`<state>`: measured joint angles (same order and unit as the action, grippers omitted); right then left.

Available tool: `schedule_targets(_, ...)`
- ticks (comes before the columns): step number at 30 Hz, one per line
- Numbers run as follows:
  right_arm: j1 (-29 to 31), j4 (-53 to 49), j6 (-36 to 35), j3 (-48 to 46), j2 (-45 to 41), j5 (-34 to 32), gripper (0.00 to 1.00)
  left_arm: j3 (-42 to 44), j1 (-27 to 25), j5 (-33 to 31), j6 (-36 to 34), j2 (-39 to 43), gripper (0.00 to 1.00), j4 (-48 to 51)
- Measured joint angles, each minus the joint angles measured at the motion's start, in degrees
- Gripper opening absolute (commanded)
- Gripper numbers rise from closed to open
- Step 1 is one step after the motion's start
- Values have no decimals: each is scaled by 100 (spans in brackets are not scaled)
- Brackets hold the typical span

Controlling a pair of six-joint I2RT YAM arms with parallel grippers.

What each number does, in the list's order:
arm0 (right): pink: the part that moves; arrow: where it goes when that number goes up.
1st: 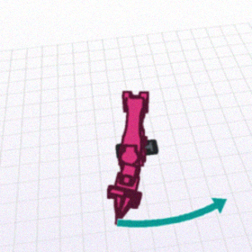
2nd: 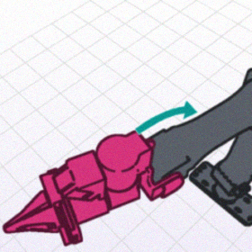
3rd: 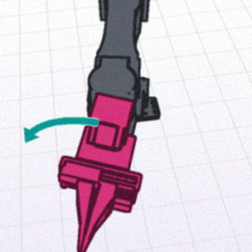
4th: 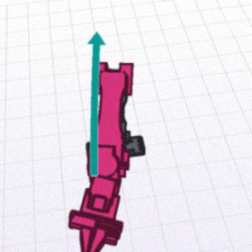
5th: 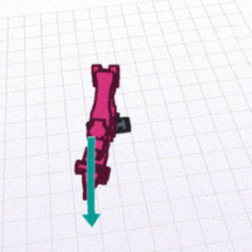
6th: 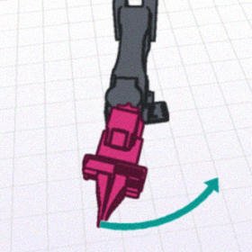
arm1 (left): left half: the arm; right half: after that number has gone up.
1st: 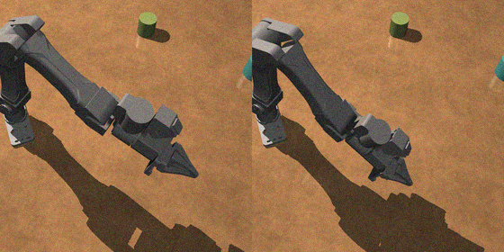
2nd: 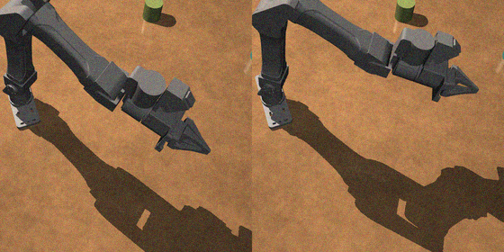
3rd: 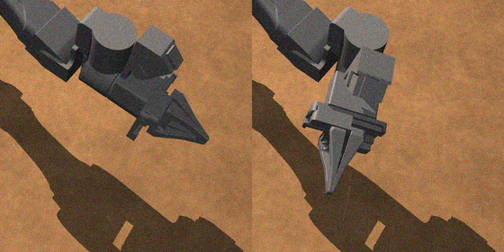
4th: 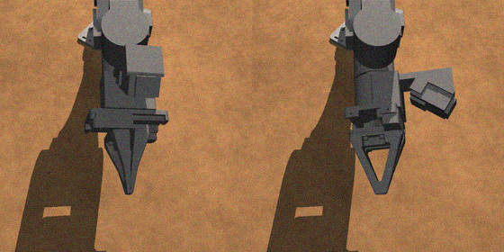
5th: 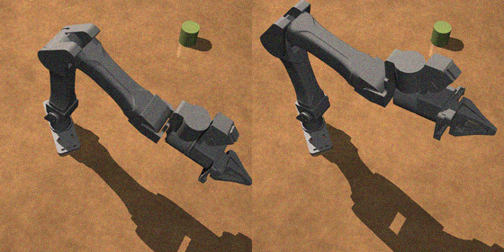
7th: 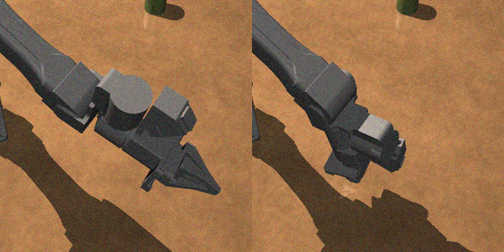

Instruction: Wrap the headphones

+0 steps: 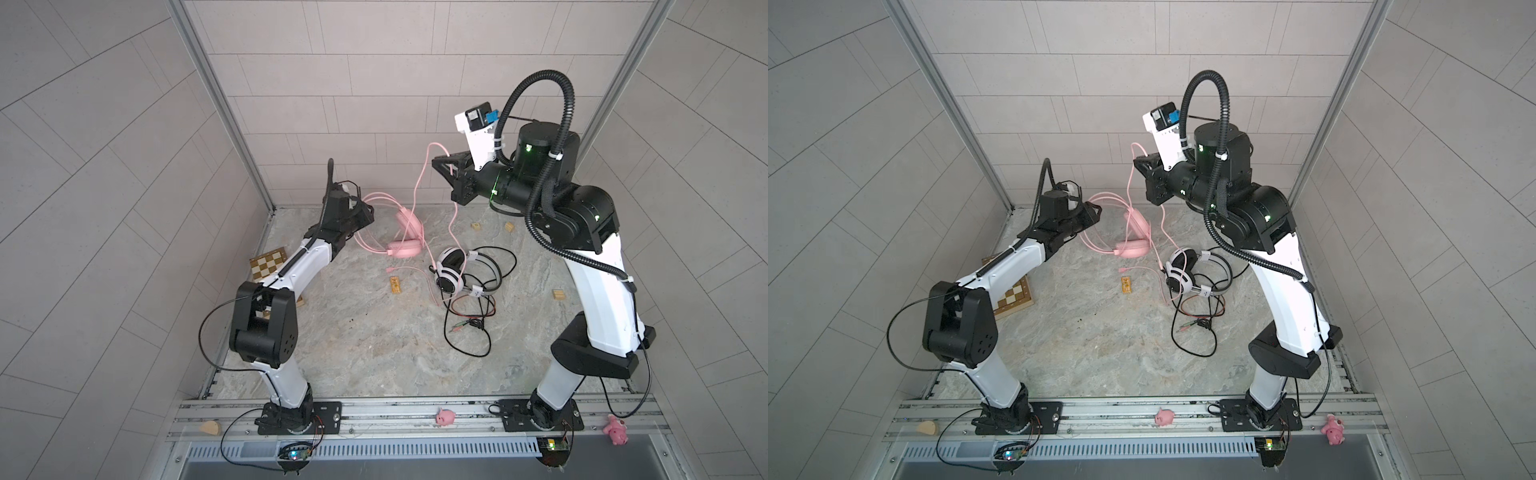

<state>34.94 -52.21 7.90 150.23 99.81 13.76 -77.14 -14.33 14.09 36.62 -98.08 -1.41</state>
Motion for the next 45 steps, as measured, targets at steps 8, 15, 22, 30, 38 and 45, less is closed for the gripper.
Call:
schedule_targets(8, -673, 673, 638, -2, 216, 693, 0, -31, -378, 573, -525, 234, 0, 127)
schedule_targets(15, -789, 1191, 1145, 0, 509, 1154, 0, -428, -734, 1167, -492, -116, 0, 219)
schedule_targets(22, -1161, 1174, 1196, 0, 629, 1333, 0, -402, -1106, 2111, -446, -111, 0, 660)
schedule_targets(30, -1939, 1176, 1209, -48, 713, 1405, 0, -90, -1038, 2933, -584, 435, 0, 1486)
schedule_targets(38, -2581, 1215, 1176, -820, 809, 1563, 0, 125, -535, 3860, -328, 1113, 0, 1515)
schedule_targets(45, -2852, 1628, 1167, -2238, 748, 1589, 0, 313, 188, 4336, -66, 1410, 0, 1482)
